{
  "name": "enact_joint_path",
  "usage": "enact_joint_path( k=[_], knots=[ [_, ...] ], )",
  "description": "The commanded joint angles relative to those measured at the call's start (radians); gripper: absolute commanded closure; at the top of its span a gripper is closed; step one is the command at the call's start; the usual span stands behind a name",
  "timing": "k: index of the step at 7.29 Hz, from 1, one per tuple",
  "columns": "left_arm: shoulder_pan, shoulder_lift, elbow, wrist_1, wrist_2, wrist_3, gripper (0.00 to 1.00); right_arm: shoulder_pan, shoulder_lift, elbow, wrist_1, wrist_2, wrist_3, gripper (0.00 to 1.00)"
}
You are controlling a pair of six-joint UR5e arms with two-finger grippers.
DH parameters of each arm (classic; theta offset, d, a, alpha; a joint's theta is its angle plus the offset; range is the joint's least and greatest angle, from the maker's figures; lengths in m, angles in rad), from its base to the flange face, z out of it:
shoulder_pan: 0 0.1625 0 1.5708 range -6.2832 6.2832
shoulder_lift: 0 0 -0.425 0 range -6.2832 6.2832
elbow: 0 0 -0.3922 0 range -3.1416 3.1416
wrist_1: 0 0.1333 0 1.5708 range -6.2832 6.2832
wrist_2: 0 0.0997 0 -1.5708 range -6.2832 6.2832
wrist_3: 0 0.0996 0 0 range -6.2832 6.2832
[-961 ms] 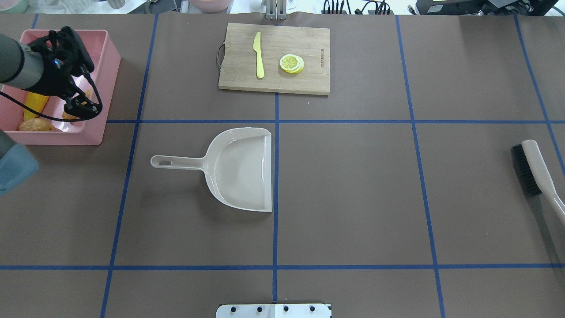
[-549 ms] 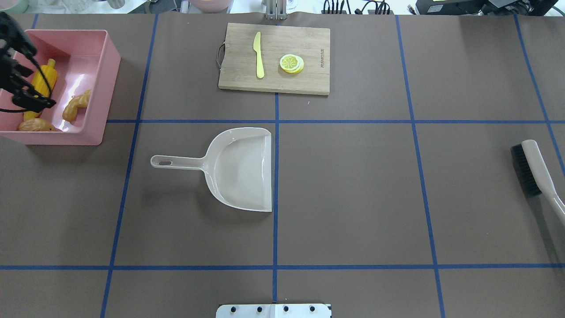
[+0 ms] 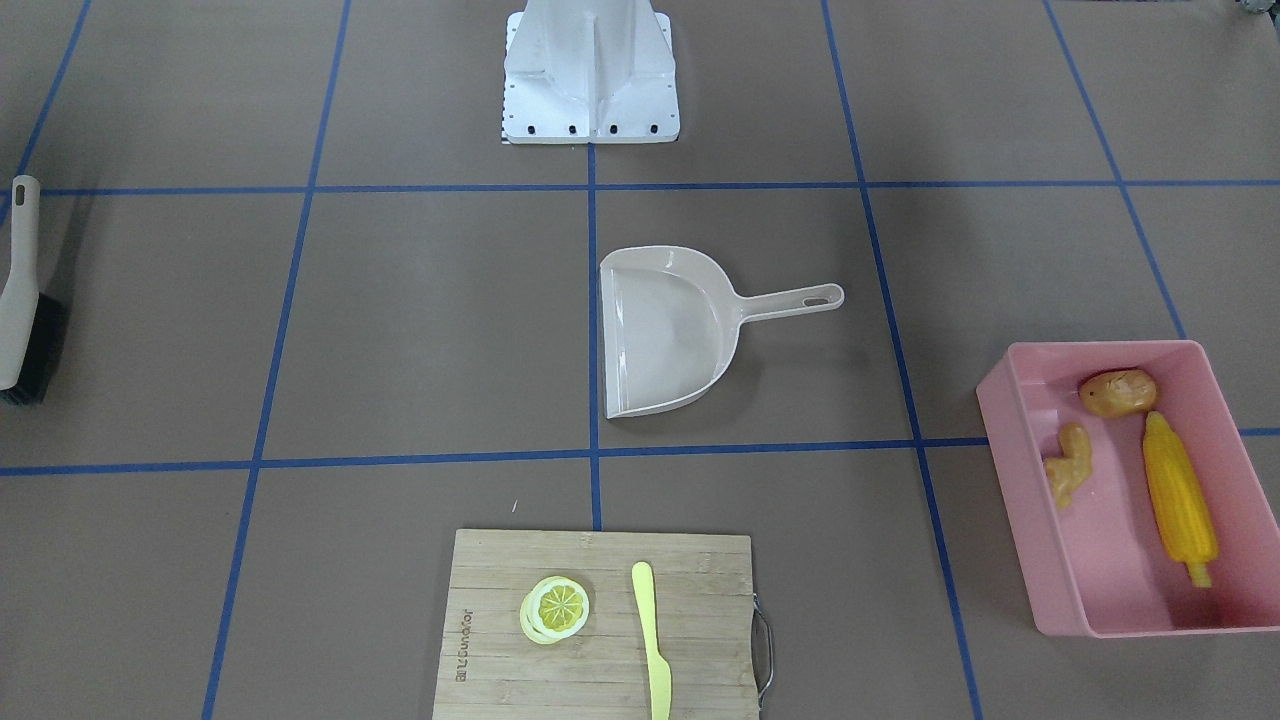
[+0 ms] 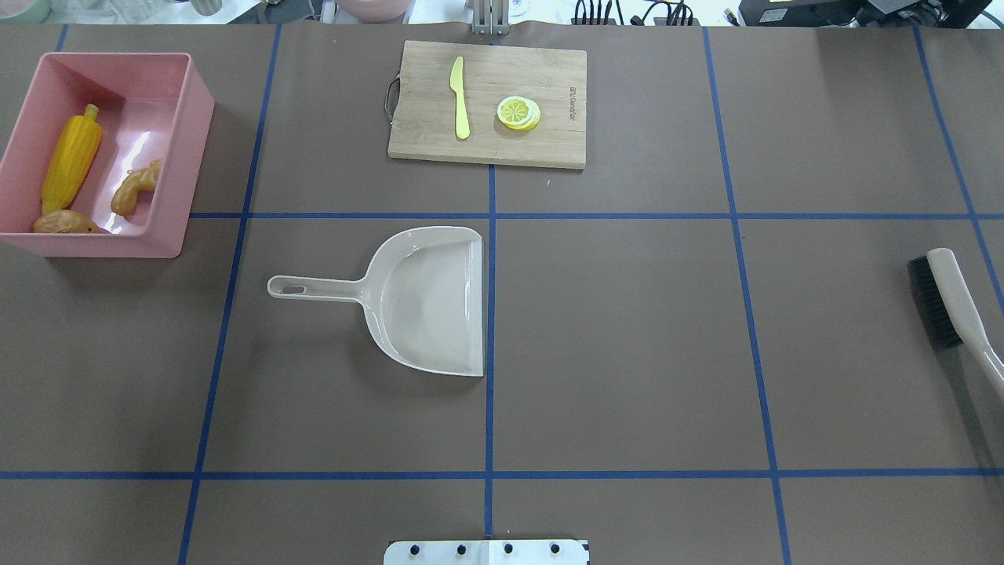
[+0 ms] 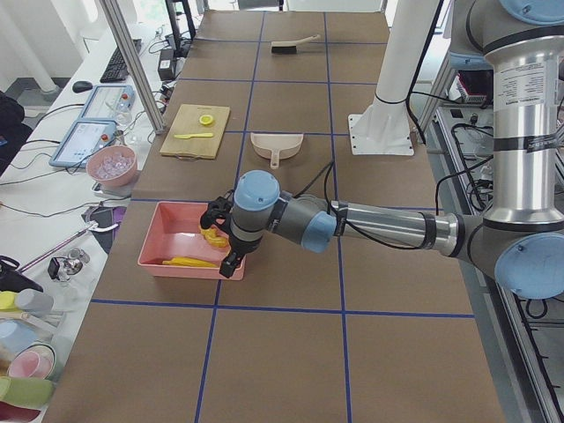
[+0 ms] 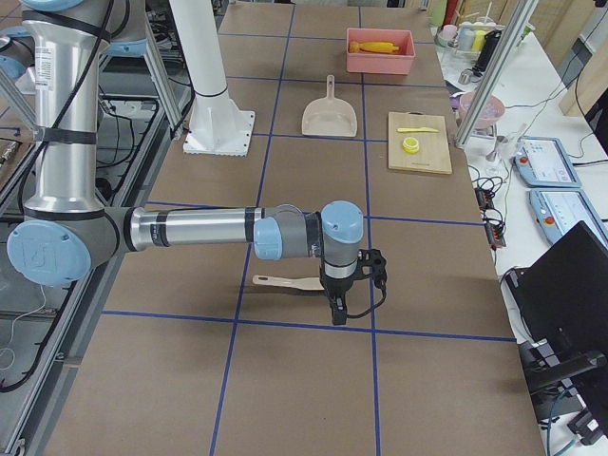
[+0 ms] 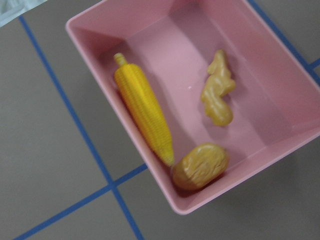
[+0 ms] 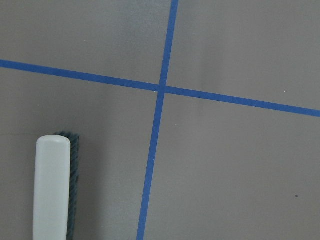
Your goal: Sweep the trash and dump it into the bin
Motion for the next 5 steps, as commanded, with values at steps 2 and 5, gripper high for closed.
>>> enact_joint_path(
  k=[2, 5],
  knots=[
    [-0.066, 0.086, 0.011, -0.002, -0.045, 0.001, 0.02, 0.0, 0.002, 0.001, 0.0, 0.0, 0.0, 0.0],
    [-0.062, 0.092, 0.092, 0.018, -0.004, -0.007, 0.02, 0.0, 0.001, 0.001, 0.0, 0.0, 0.0, 0.0]
  ],
)
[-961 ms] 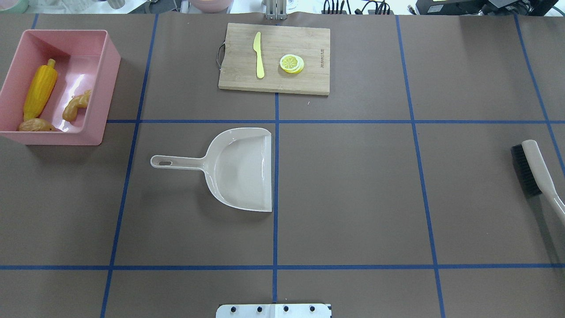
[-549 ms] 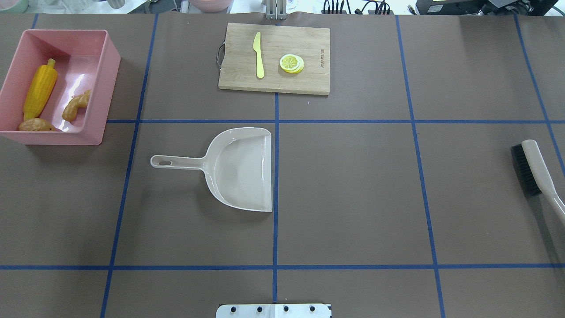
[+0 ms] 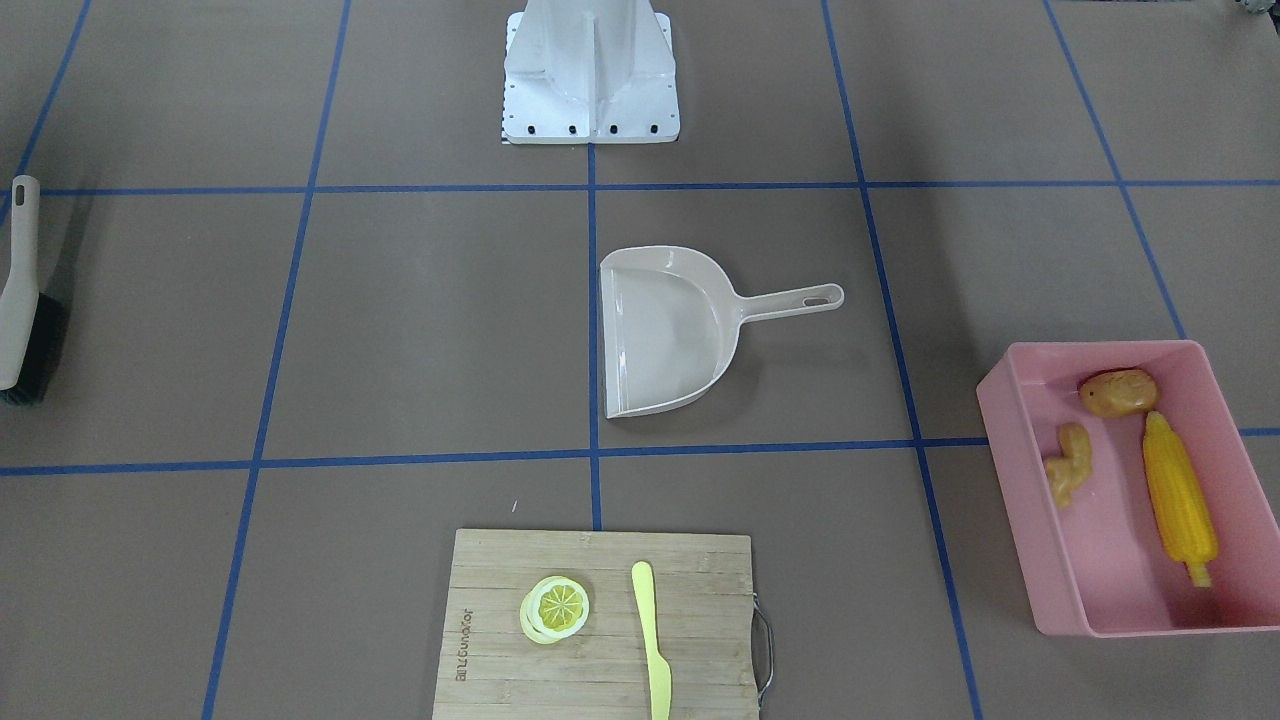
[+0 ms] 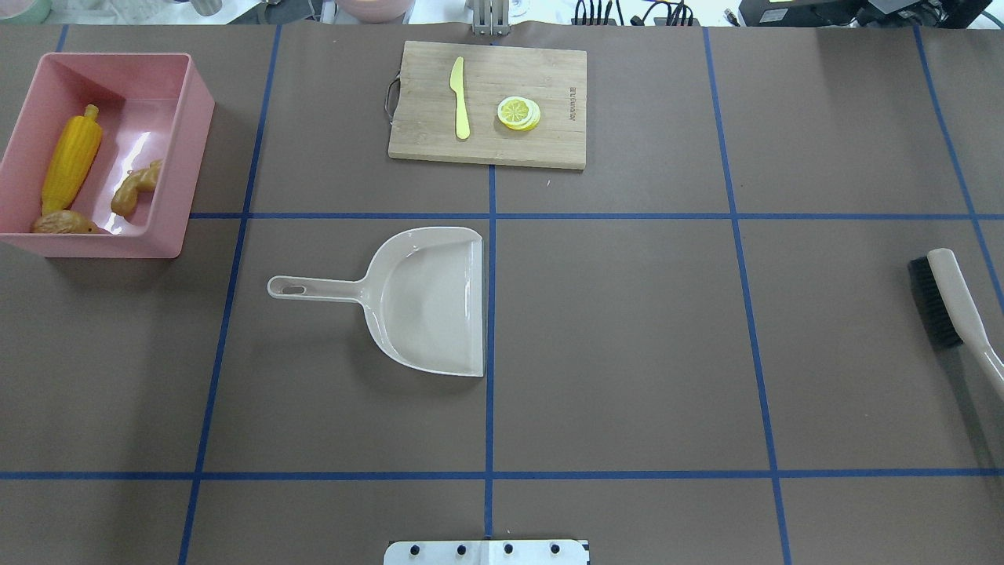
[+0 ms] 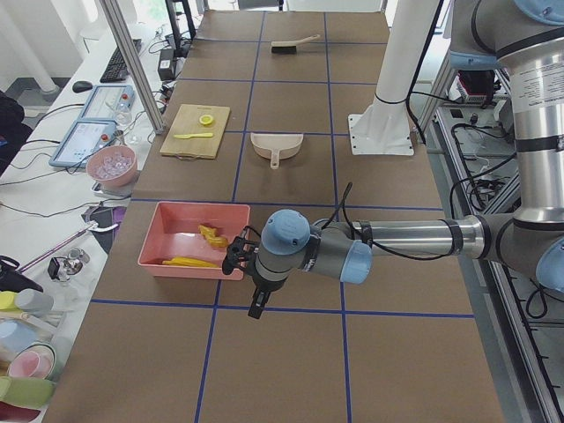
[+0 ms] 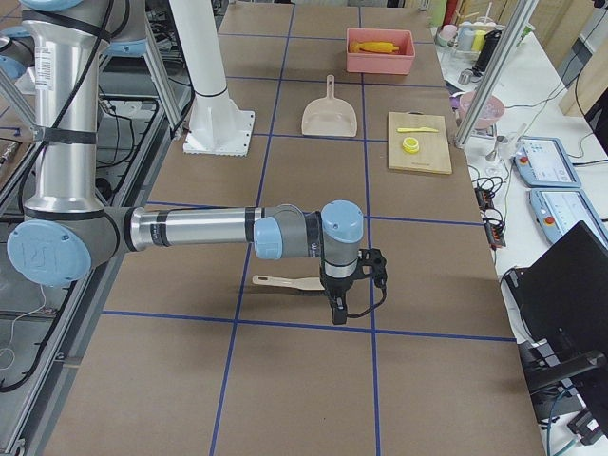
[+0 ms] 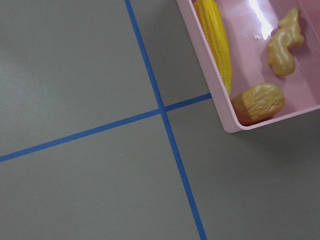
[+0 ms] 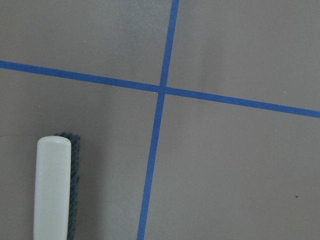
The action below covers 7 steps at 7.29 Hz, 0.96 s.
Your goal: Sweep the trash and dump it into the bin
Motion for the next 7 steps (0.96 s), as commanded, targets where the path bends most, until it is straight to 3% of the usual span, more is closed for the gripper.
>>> enact_joint_path(
  k=[1, 2, 3, 7],
  knots=[
    [0.003, 0.002, 0.044, 0.115, 0.006, -0.003, 0.02, 0.0, 0.001, 0.0, 0.0, 0.0, 0.0, 0.0],
    [0.004, -0.001, 0.023, 0.237, 0.005, -0.003, 0.02, 0.0, 0.001, 0.0, 0.0, 0.0, 0.0, 0.0],
    [0.004, 0.001, -0.006, 0.264, 0.003, -0.012, 0.02, 0.0, 0.001, 0.0, 0.0, 0.0, 0.0, 0.0],
    [0.006, 0.001, -0.054, 0.249, 0.003, -0.124, 0.02, 0.0, 0.001, 0.0, 0.0, 0.002, 0.0, 0.0]
  ],
)
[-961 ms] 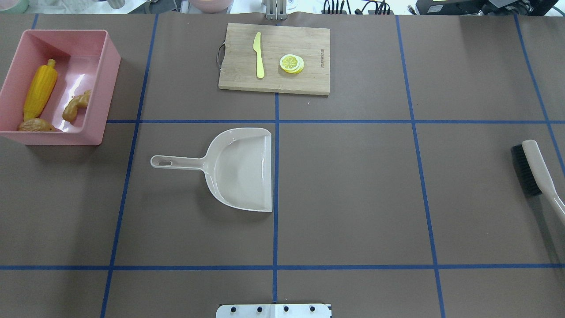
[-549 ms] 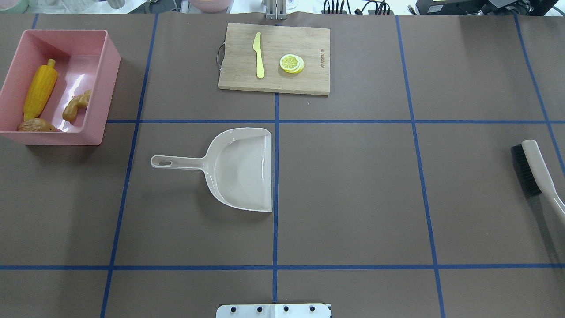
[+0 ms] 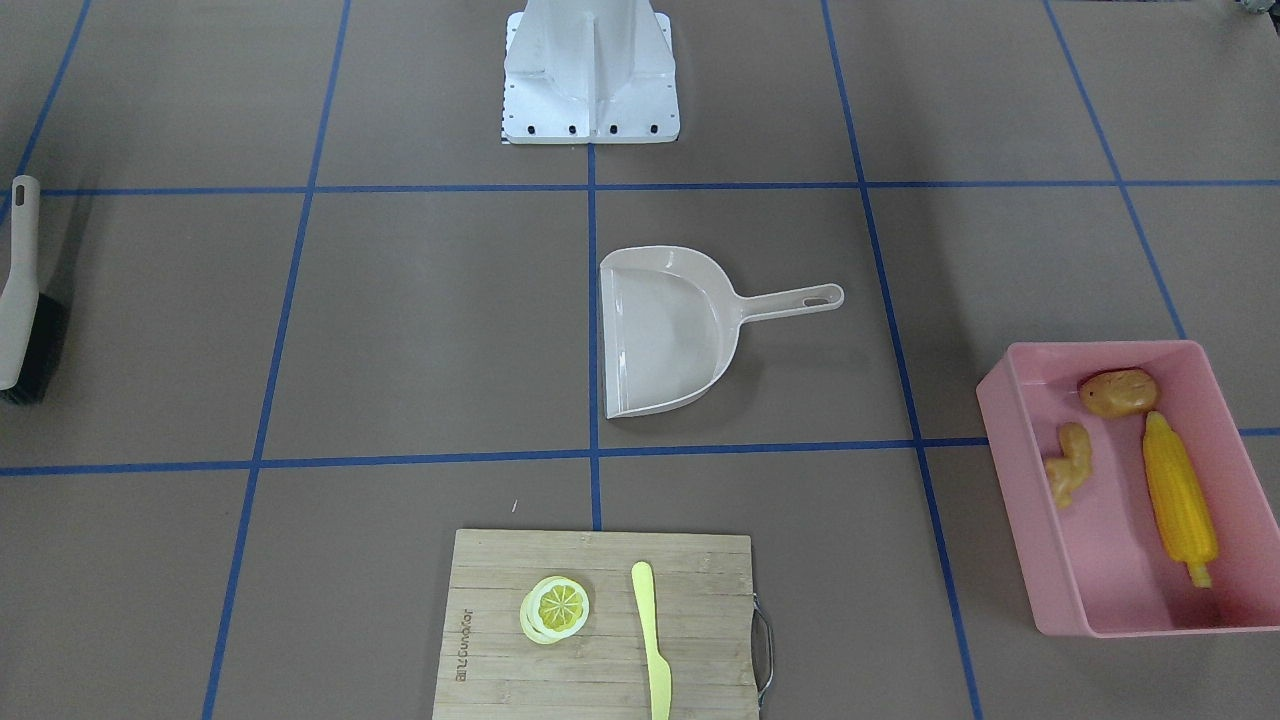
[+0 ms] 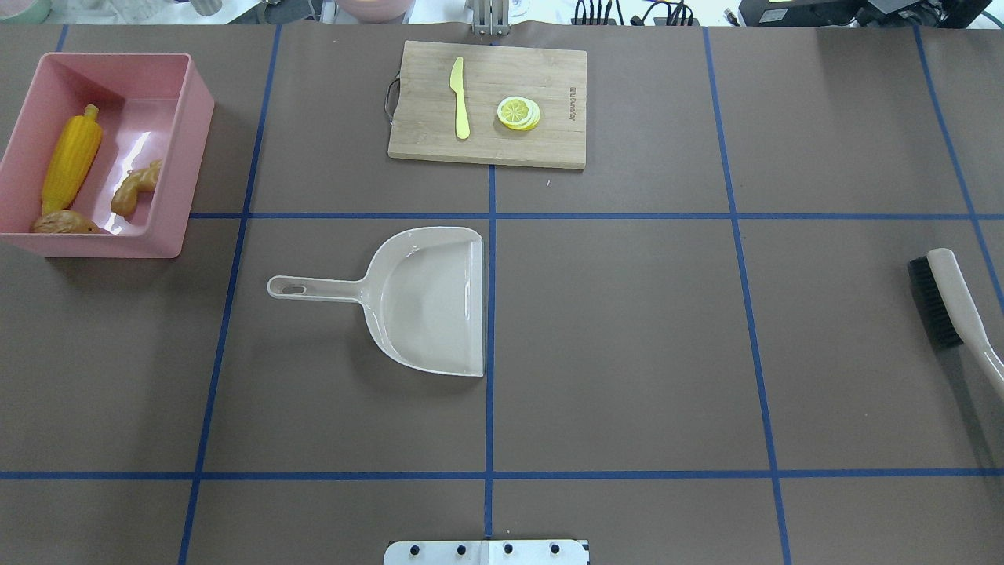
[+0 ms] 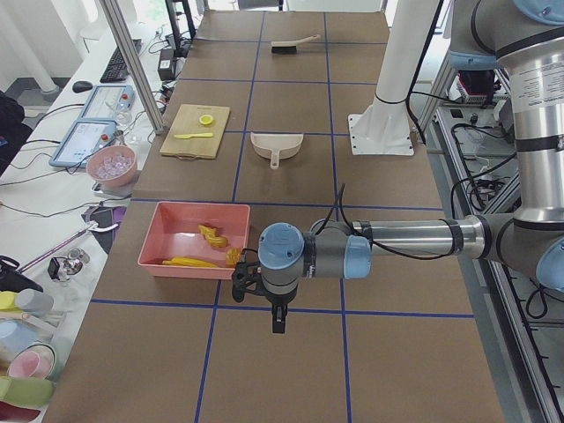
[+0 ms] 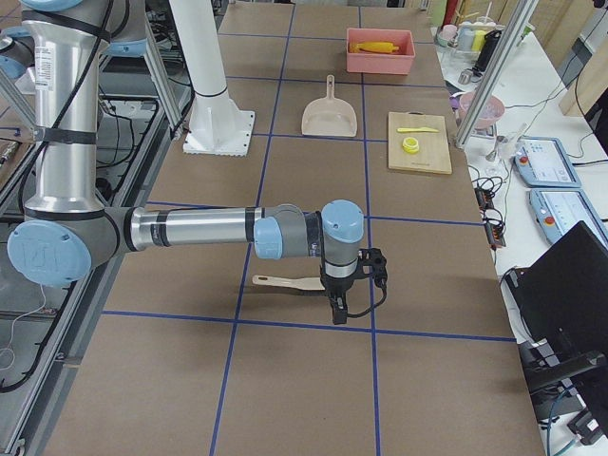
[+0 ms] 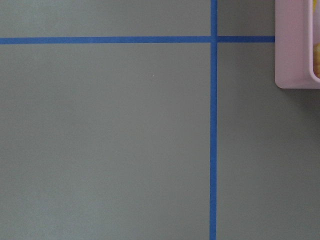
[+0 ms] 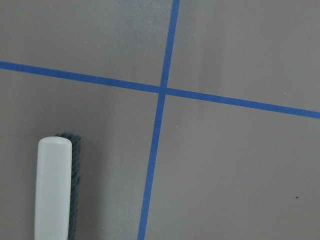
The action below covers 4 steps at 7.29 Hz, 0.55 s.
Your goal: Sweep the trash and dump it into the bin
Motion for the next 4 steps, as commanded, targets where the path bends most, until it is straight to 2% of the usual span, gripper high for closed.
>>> enact_joint_path(
  k=[1, 4],
  knots=[
    [0.0, -0.004, -0.011, -0.001, -0.002, -0.009, 0.02, 0.0, 0.0, 0.0, 0.0, 0.001, 0.0, 0.0],
    [0.0, -0.004, -0.022, -0.042, 0.0, -0.009, 0.02, 0.0, 0.0, 0.0, 0.0, 0.001, 0.0, 0.0]
  ],
)
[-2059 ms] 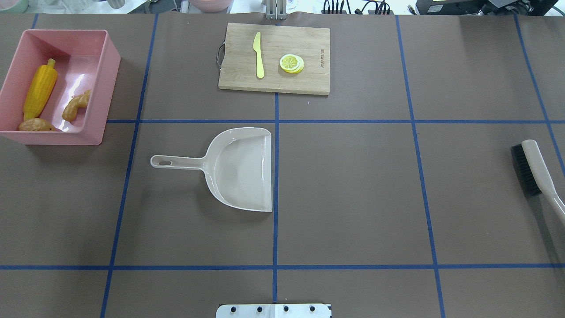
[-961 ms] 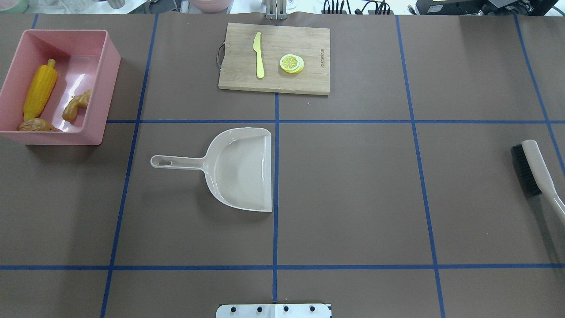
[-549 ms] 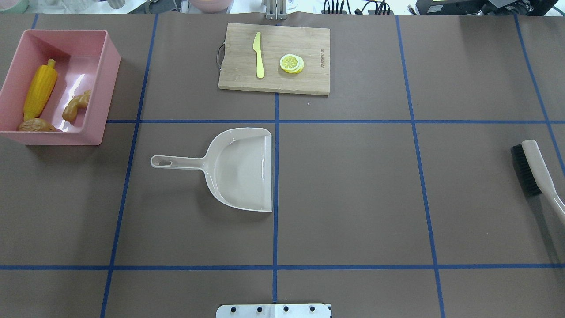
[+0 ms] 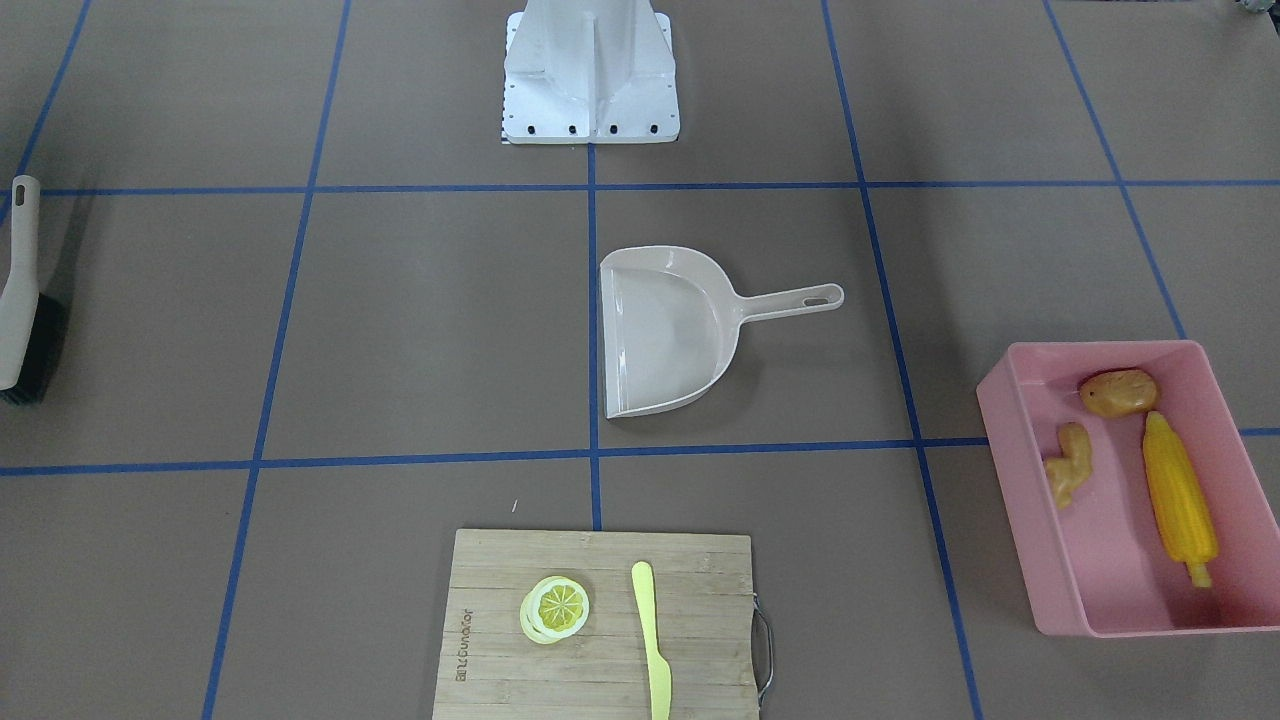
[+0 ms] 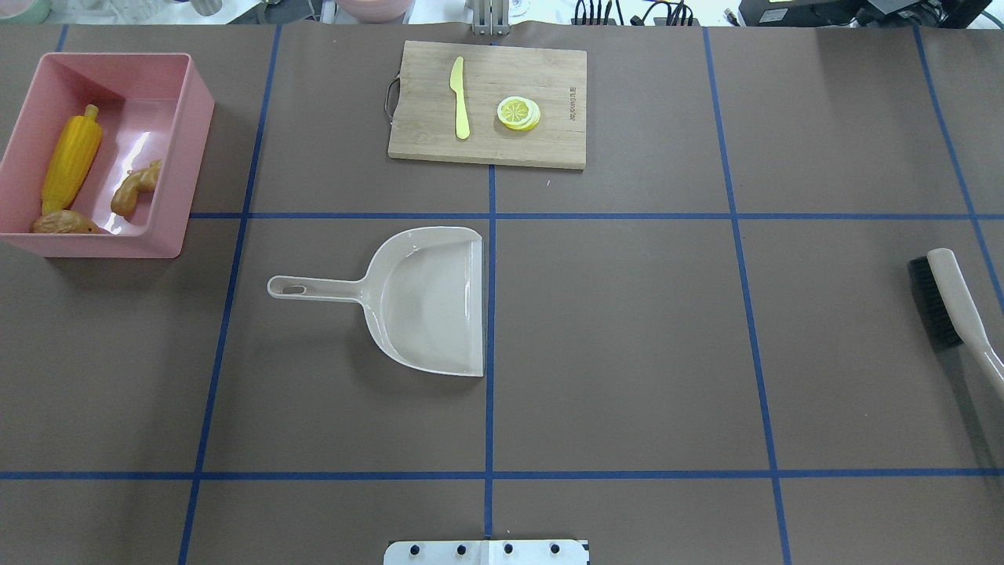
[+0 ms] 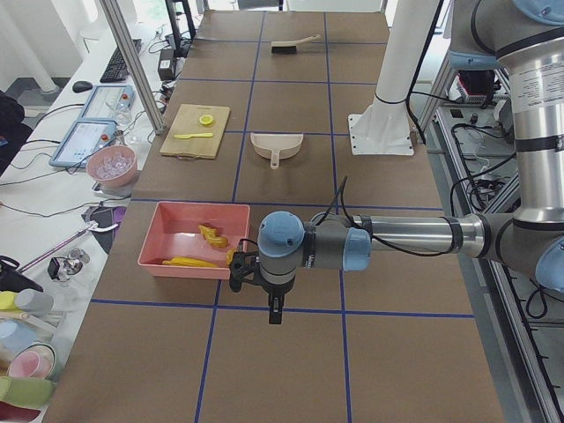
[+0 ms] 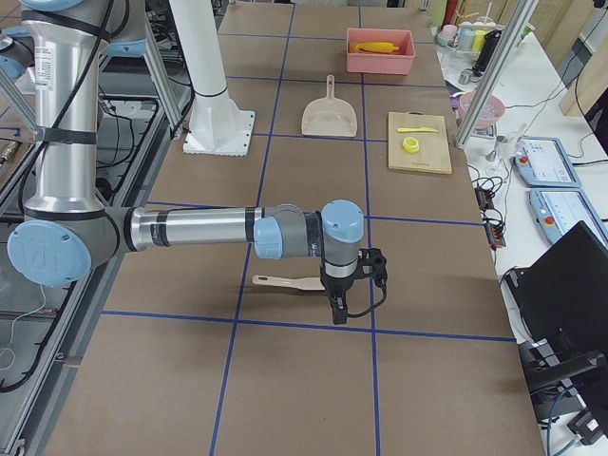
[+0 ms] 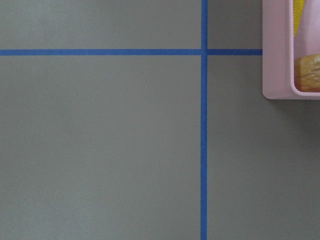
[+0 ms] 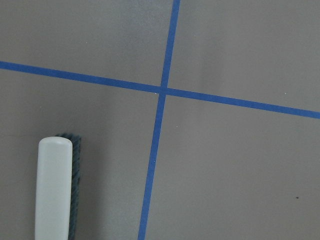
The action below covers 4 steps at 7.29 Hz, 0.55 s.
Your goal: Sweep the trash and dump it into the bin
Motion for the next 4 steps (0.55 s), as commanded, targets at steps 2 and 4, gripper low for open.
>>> enact_joint_path(
  k=[2, 4],
  knots=[
    [0.0, -0.002, 0.0, -0.022, 0.0, -0.001, 0.02, 0.0, 0.0, 0.002, 0.0, 0.0, 0.0, 0.0],
    [0.0, -0.002, -0.002, -0.024, -0.001, -0.001, 0.02, 0.0, 0.002, 0.006, 0.0, -0.002, -0.002, 0.0]
  ],
)
